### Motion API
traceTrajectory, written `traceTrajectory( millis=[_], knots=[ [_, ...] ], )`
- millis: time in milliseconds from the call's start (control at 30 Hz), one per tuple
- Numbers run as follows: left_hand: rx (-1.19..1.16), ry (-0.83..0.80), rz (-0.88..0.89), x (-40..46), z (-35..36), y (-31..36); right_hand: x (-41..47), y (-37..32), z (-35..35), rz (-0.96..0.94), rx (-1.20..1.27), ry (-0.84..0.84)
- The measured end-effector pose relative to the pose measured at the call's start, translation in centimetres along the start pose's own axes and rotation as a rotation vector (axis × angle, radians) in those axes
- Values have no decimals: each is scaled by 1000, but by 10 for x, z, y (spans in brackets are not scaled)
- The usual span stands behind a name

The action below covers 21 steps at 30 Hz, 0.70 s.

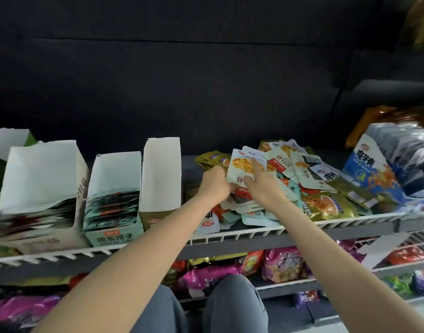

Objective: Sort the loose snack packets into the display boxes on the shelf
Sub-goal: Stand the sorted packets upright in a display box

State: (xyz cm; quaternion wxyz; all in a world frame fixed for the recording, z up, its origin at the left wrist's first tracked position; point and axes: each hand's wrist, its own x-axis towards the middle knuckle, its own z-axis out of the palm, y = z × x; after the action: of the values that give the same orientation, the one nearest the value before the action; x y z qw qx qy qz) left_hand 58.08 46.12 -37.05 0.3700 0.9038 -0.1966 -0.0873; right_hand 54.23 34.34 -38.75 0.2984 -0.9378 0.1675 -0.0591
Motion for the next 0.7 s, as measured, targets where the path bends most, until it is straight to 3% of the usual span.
traceTrajectory(
  millis=[133,333,433,567,700],
  knots=[
    [-26,145,46,-1,-13,2,-7,-10,-14,-36,104,7],
    [54,350,397,-29,-69,11,-22,-44,-30,-190,-134,289],
    [2,410,532,-54,-104,9,-37,-68,-35,-295,-93,375],
    [-42,482,450,-80,-152,-11,-58,-110,-40,-371,218,398],
    [-155,500,313,-103,-197,-45,-70,-154,-29,-409,512,285]
  ],
)
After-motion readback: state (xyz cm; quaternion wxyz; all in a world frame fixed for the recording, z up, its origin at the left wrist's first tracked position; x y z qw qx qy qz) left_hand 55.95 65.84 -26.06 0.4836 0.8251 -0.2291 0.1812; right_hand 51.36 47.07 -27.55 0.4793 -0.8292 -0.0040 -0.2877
